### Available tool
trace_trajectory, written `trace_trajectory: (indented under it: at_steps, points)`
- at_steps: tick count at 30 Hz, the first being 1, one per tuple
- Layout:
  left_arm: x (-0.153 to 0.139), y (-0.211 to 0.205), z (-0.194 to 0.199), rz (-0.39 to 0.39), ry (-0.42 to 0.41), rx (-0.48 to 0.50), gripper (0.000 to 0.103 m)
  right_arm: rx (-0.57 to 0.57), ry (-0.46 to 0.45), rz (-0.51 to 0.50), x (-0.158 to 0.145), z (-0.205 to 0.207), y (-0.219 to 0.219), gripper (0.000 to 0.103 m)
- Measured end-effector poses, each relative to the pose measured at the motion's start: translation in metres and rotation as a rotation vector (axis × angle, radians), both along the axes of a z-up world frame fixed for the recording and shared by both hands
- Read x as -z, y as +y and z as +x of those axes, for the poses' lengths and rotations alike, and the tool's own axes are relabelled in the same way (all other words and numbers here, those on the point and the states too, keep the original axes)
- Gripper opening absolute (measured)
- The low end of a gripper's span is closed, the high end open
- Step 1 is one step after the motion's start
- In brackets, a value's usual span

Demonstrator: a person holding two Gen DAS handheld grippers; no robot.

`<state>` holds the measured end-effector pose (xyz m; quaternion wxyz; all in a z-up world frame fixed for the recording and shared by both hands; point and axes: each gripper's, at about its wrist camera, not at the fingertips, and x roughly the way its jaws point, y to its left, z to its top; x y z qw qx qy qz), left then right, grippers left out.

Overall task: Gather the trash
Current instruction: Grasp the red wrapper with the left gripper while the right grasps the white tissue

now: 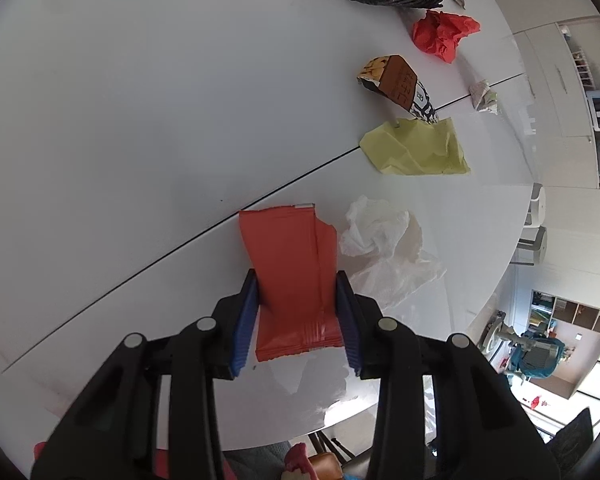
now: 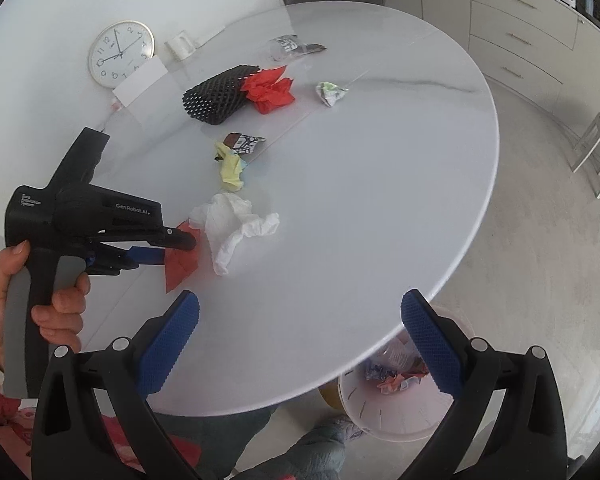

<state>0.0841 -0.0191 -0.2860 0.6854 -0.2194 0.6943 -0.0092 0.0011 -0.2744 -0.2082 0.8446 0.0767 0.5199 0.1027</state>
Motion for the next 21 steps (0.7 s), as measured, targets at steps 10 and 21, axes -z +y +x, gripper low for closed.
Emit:
trace_trajectory:
  at_steps: [10,21]
  points:
    - [-0.040,0.037,-0.008,0.132,-0.143,0.298,0.037,-0.060,0.021,-0.076,0.035,0.057,0.080,0.100]
    - [-0.062,0.052,0.000,0.203,-0.259,0.487,0.037,0.056,0.109,-0.107,0.068,0.083,0.101,0.045]
